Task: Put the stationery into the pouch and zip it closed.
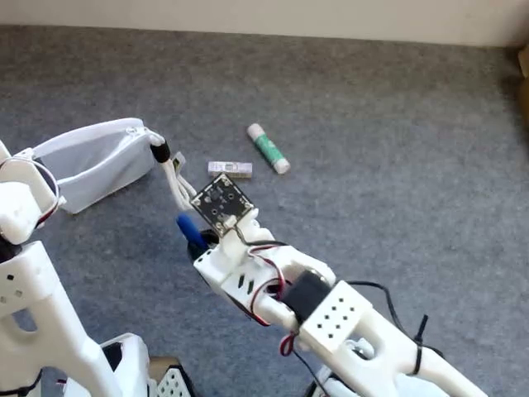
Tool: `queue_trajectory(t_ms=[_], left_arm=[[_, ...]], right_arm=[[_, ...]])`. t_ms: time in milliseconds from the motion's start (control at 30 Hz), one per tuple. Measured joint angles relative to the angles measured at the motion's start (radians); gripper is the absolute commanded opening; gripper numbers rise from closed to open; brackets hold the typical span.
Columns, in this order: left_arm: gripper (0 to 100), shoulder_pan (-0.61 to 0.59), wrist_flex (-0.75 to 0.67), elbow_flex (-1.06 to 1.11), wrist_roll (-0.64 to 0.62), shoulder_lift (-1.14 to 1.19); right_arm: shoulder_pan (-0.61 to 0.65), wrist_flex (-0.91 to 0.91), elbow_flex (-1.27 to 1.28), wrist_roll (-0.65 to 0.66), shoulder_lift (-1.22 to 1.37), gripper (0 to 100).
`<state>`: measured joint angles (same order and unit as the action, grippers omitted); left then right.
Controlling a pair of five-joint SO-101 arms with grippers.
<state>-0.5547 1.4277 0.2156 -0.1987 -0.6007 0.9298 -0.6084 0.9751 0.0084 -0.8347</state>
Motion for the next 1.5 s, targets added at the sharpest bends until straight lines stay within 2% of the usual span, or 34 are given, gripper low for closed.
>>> queue_trajectory(t_ms=[533, 1500], left_arm=[[1, 0.0, -0.002, 0.002, 0.0, 0.0], [1, 0.0, -0.002, 0.002, 0.0, 0.0]], right_arm=[[0.0, 0.203, 0.115, 0.0, -0.12, 0.3], [0.0, 0.207, 0.146, 0.0, -0.417, 0.3]])
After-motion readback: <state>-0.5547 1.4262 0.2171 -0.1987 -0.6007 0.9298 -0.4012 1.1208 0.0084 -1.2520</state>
